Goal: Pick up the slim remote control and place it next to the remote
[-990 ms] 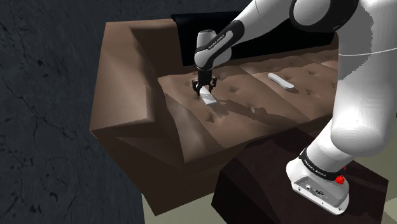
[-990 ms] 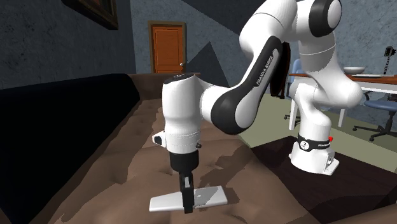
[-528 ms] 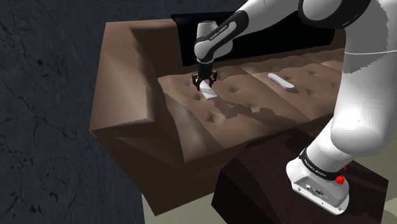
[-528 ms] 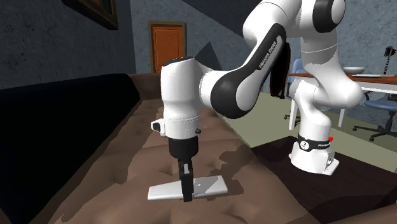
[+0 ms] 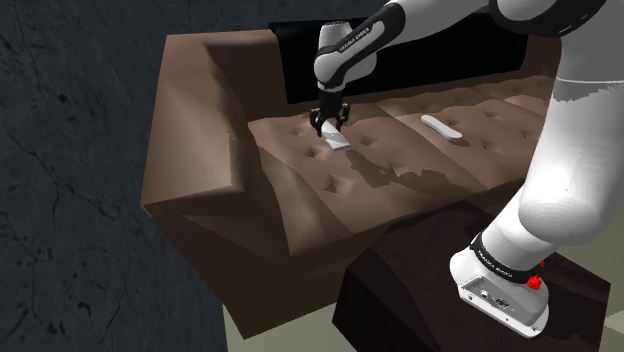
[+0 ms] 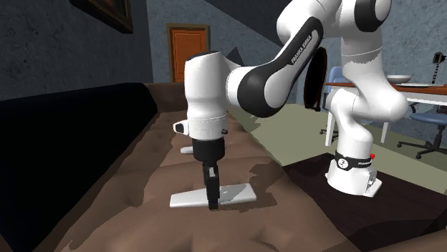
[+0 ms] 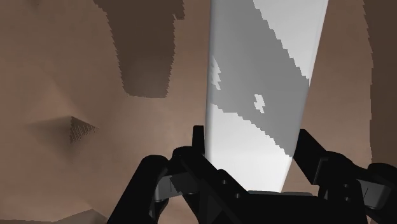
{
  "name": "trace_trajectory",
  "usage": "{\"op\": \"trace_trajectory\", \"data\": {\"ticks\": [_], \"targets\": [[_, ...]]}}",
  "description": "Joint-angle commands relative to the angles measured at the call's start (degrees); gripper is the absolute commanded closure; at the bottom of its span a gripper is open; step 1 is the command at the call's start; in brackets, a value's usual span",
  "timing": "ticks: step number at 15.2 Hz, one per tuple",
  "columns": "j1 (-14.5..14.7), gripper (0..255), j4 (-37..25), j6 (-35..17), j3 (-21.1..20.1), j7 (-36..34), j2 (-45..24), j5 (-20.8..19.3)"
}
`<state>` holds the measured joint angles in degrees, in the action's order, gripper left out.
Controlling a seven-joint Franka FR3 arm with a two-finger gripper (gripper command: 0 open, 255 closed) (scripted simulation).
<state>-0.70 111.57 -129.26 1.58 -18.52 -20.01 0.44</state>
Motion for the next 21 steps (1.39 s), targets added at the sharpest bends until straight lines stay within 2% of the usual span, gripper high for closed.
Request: {"op": "trace_trajectory", "data": {"ticks": [1, 11, 21], "targets": [[-1.5, 255, 3.01, -0.82, 0.72, 2.29, 2.2, 0.1], [-8.94, 255, 14.33, -4.14, 5.41, 14.49, 10.25, 0.13], [-16.77, 255, 19.07, -5.32, 11.5, 28.13, 13.97, -0.31]]}}
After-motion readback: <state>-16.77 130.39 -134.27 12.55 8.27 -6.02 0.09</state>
